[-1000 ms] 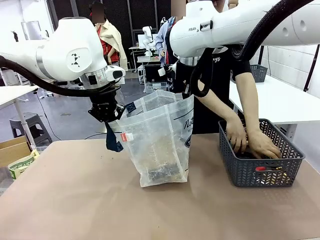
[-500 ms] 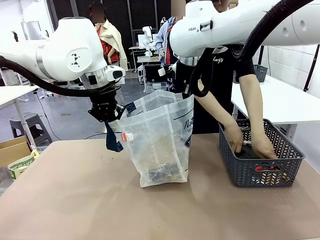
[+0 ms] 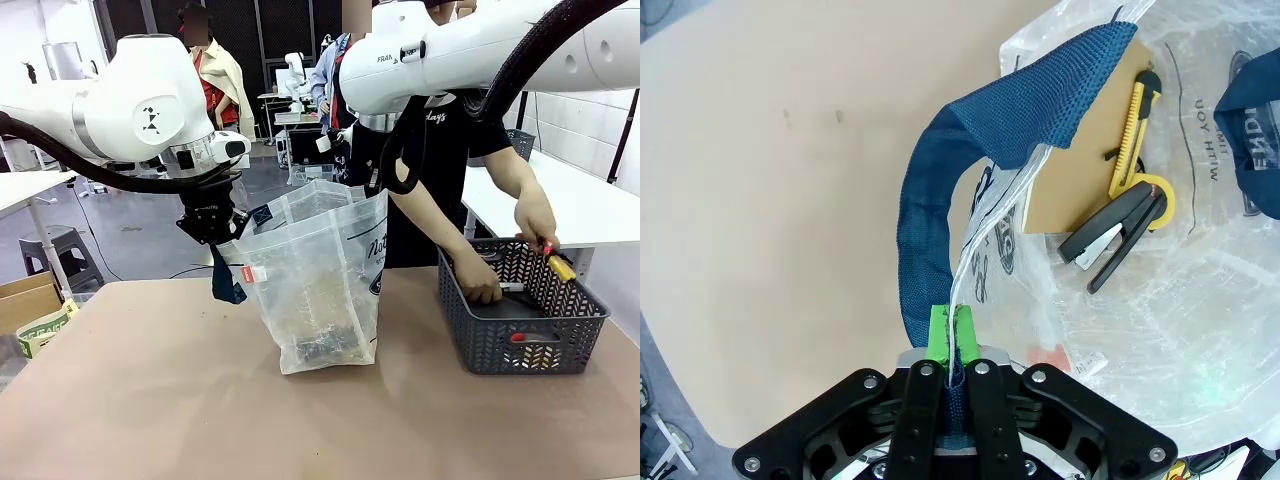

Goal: Transfer purchased items from the store into the shopping bag.
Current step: Move the Reusable shopping bag to the right side of the table.

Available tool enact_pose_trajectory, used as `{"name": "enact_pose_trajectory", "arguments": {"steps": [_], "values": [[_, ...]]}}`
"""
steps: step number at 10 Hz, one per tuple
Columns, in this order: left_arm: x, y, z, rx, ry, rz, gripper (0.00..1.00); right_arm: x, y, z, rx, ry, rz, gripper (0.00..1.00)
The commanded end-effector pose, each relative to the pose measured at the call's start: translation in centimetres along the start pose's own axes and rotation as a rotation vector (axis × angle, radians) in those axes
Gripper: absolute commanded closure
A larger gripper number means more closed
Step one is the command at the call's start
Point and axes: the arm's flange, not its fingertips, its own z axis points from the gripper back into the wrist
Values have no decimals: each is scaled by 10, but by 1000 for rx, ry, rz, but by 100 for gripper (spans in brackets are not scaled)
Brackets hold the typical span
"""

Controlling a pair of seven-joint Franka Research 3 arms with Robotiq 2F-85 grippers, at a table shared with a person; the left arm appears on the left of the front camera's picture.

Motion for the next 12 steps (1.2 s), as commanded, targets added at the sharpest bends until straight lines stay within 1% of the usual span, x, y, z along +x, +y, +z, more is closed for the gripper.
{"name": "enact_pose_trajectory", "arguments": {"steps": [1,12], "values": [[0,1,2,-5,-2,10,100,-1,-1,1,-3,0,-6,100],[0,1,2,-5,-2,10,100,-1,-1,1,-3,0,-6,100]]}}
